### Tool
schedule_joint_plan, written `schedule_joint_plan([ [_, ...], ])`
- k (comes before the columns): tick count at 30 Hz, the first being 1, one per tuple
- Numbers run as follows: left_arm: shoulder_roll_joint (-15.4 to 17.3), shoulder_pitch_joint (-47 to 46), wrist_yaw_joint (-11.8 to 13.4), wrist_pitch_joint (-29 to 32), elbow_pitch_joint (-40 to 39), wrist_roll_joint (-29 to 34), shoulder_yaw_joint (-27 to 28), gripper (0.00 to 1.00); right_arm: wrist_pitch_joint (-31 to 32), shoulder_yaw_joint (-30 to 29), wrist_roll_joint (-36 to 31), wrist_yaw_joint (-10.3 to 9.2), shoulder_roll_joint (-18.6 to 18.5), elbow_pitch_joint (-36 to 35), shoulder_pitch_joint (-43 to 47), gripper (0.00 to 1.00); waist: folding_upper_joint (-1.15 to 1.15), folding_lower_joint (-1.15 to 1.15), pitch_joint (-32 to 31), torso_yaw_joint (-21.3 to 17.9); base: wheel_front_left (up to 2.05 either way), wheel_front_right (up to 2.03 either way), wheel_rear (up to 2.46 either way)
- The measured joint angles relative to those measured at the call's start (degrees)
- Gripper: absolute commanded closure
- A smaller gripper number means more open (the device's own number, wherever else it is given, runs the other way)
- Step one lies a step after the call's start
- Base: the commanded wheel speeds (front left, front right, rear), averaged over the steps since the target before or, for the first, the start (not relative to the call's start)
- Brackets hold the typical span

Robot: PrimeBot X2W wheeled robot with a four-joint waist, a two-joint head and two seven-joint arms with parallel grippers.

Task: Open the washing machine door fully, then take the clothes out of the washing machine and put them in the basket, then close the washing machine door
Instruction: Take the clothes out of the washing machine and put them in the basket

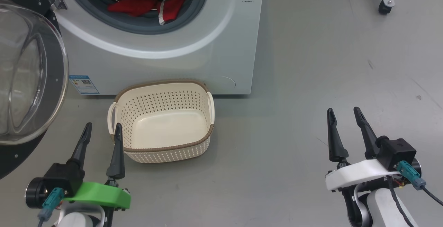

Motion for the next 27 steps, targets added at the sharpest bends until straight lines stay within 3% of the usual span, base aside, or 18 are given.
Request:
schedule_joint_plan([
  [27,0.0,0.2,-0.8,0.0,-1.3,-0.7,-1.2,0.0,0.0,-0.3,0.0,0.05,0.3,0.0,0.0,0.0,0.0,0.0,0.4,-0.1,0.07,-0.07,0.0],
])
